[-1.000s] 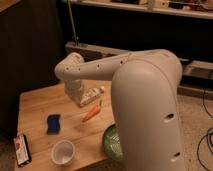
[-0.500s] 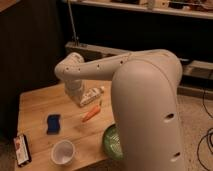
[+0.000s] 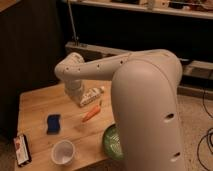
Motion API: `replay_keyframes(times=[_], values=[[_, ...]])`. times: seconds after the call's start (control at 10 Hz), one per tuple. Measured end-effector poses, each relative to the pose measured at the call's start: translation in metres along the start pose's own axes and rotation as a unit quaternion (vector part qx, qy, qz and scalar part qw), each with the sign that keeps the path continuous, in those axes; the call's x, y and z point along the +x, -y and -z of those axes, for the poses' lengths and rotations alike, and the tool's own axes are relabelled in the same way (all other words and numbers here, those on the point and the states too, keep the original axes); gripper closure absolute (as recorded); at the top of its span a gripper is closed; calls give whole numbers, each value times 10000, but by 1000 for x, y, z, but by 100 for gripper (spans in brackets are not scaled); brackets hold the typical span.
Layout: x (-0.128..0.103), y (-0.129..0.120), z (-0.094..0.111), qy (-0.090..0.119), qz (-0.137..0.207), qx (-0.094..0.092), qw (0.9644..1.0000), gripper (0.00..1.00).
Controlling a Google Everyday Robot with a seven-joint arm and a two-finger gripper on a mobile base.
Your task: Pick up the ceramic cup
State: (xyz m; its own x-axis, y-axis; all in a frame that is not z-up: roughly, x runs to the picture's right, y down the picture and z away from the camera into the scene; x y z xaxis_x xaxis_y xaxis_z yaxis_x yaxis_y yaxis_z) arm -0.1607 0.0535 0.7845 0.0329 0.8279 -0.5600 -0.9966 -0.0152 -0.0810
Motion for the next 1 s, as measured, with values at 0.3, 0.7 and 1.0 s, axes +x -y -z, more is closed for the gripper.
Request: replay_keyframes(times=[0.3,0.7,1.0], values=[[6,0,9,-51,201,-242,9995,96],[58,-10,56,-418,745,-926,9920,95],[100,-25,63,-824,1022,-920,9871,81]])
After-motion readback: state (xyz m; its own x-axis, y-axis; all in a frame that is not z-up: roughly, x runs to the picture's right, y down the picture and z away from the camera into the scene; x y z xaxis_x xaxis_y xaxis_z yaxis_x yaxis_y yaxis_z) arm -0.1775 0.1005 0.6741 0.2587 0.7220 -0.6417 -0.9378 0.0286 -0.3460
